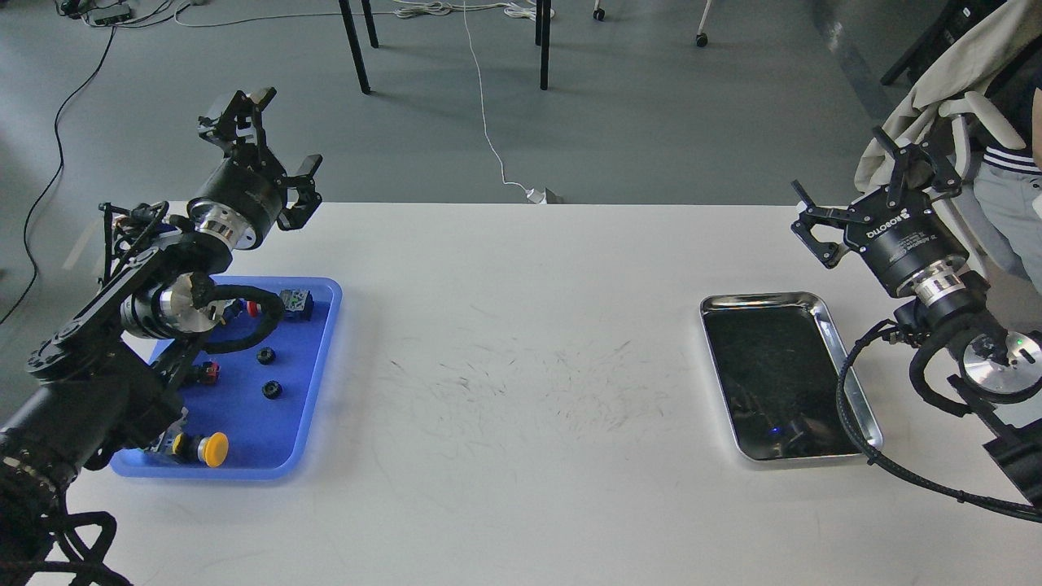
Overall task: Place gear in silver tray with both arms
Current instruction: 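Move the left gripper over the blue tray toward a small black gear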
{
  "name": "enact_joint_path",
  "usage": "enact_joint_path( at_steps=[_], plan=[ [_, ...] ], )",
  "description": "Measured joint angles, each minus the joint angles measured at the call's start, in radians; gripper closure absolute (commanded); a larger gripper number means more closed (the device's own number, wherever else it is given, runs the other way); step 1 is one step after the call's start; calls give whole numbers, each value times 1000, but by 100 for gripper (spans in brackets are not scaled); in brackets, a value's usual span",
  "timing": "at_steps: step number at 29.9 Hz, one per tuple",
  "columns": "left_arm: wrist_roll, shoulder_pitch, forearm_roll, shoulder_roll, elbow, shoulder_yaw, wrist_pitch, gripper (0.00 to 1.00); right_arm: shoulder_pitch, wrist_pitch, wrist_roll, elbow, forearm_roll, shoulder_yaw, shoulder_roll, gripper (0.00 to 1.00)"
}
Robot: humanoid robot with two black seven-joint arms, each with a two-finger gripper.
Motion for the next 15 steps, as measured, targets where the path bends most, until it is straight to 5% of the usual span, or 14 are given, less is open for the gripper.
enact_joint_path(
  at_steps=[15],
  plan=[
    [14,-12,-4,18,50,1,-8,2,9,0,0,-2,0,3,6,1]
  ],
)
